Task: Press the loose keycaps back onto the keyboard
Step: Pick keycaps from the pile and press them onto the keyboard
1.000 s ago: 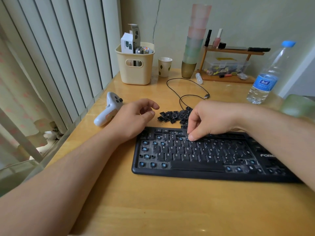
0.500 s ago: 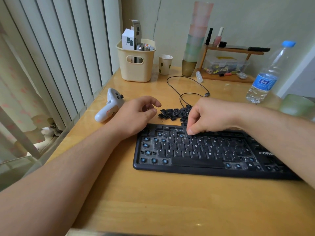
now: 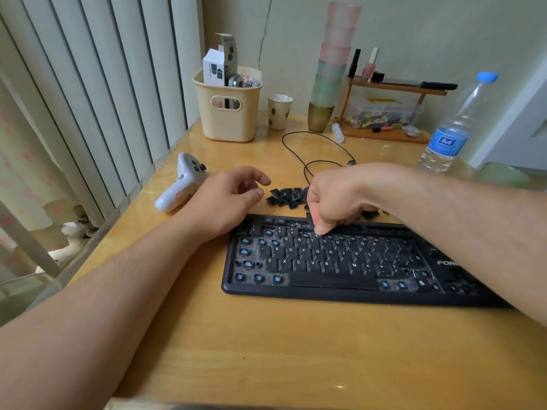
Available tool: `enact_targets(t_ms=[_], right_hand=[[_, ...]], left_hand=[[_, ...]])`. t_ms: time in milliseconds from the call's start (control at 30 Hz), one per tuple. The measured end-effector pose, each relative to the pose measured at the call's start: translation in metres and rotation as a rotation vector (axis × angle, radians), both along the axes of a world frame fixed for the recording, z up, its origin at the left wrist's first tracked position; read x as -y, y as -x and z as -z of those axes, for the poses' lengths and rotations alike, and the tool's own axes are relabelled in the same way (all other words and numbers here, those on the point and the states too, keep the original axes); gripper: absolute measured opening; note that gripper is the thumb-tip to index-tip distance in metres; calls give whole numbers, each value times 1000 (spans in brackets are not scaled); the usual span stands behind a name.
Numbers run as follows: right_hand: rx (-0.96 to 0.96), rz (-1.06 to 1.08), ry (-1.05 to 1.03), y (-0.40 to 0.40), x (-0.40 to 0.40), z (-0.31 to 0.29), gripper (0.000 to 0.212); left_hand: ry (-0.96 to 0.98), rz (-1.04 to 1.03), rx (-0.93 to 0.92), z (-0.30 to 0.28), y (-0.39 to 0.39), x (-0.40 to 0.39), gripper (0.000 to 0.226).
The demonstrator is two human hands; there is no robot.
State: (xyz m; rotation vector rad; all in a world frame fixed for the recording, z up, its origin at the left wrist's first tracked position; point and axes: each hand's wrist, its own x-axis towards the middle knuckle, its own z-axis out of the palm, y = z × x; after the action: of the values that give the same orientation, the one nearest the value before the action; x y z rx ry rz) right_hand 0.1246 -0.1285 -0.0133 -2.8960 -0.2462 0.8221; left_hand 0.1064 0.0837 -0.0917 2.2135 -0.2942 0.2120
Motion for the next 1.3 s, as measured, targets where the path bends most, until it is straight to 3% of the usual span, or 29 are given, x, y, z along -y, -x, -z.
enact_targets(t_ms=[167,400,600,700,800,933,1067,1167,1300], right_hand=[[-15,98,-283,-5,28,-7,10],[186,57,-341,8,45,21,23],[325,155,-685,24,66,37,20],[504,175,-712,28,71,41,23],[565,178,-702,26,74,42,23],[569,141,-689,25,74,43,22],[639,74,-760,25,70,45,13],[734,-29,-877,28,64,45,20],[873,-147,-1008,33,55,47,40]], left_hand=[[2,2,-9,1,-1,-1,15],[-48,-11,-78,2,-3,2,14],[-45,-86,-338,-12,-24,11,11],[-257,-120,-374,-27,-34,24,18],[-427,-120,-342,-32,-42,31,20],[-479,-102,-364,-38,-41,29,21],[-345,-115,-295,-48,-29,27,16],[39,57,-271,-57,-13,38,10],[497,330,-427,-49,6,53,20]])
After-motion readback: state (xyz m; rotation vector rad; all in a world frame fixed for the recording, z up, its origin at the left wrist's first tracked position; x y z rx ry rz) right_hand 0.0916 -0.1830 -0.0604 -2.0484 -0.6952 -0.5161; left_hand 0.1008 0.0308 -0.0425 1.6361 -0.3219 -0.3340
